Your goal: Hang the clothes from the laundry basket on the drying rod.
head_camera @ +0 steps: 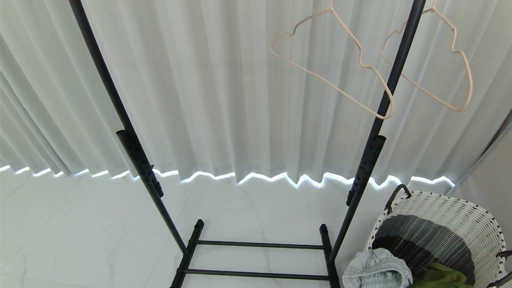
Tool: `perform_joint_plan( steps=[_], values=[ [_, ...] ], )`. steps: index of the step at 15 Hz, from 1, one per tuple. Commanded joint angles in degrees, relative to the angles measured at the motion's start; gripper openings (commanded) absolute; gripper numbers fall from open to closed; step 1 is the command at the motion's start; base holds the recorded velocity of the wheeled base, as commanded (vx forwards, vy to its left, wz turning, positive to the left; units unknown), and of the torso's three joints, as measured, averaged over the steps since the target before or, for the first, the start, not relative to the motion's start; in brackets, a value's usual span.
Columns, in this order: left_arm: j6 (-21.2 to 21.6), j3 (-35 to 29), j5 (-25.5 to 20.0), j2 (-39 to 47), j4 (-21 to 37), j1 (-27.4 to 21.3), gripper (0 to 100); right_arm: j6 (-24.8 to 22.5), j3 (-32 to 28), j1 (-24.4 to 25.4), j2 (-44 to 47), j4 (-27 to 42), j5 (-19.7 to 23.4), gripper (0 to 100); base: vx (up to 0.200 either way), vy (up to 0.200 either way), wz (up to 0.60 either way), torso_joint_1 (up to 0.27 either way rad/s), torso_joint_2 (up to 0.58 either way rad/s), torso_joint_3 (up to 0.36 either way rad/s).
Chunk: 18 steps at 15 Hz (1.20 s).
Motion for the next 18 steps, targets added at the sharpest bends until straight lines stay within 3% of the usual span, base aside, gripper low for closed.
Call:
perform_joint_plan(
  steps=[1, 2, 3, 5, 8, 11, 15, 18],
  values=[
    [0.0, 0.0, 0.0, 0.0, 0.0, 0.0, 100, 0.4, -4.9, 0.6, 1.9, -2.8, 2.0, 100, 0.000, 0.000, 0.00, 0.000, 0.00, 0.000],
    [-0.1, 0.0, 0.0, 0.0, 0.0, 0.0, 100, 2.4, -12.6, 2.6, 8.9, -0.1, 1.6, 100, 0.000, 0.000, 0.00, 0.000, 0.00, 0.000],
    [0.0, 0.0, 0.0, 0.0, 0.0, 0.0, 100, 1.3, -16.1, 2.6, 13.2, 3.1, 0.1, 100, 0.000, 0.000, 0.00, 0.000, 0.00, 0.000],
    [0.2, 0.0, 0.0, 0.0, 0.0, 0.0, 100, -4.9, -18.8, 2.4, 22.1, 7.9, -5.0, 100, 0.000, 0.000, 0.00, 0.000, 0.00, 0.000],
    [0.1, 0.0, 0.0, 0.0, 0.0, 0.0, 100, -16.5, -18.9, -0.3, 36.8, 8.1, -15.2, 100, 0.000, 0.000, 0.00, 0.000, 0.00, 0.000],
    [0.3, 0.0, 0.0, 0.0, 0.0, 0.0, 100, -24.2, -14.6, -3.9, 46.8, 7.4, -15.9, 100, 0.000, 0.000, 0.00, 0.000, 0.00, 0.000],
    [0.2, 0.0, 0.0, 0.0, 0.0, 0.0, 100, -23.9, -5.3, -3.8, 56.7, -1.5, -16.0, 100, 0.000, 0.000, 0.00, 0.000, 0.00, 0.000],
    [0.2, 0.0, 0.0, 0.0, 0.0, 0.0, 100, -23.7, -1.8, -3.8, 63.8, -9.0, -14.5, 100, 0.000, 0.000, 0.00, 0.000, 0.00, 0.000]
  ],
)
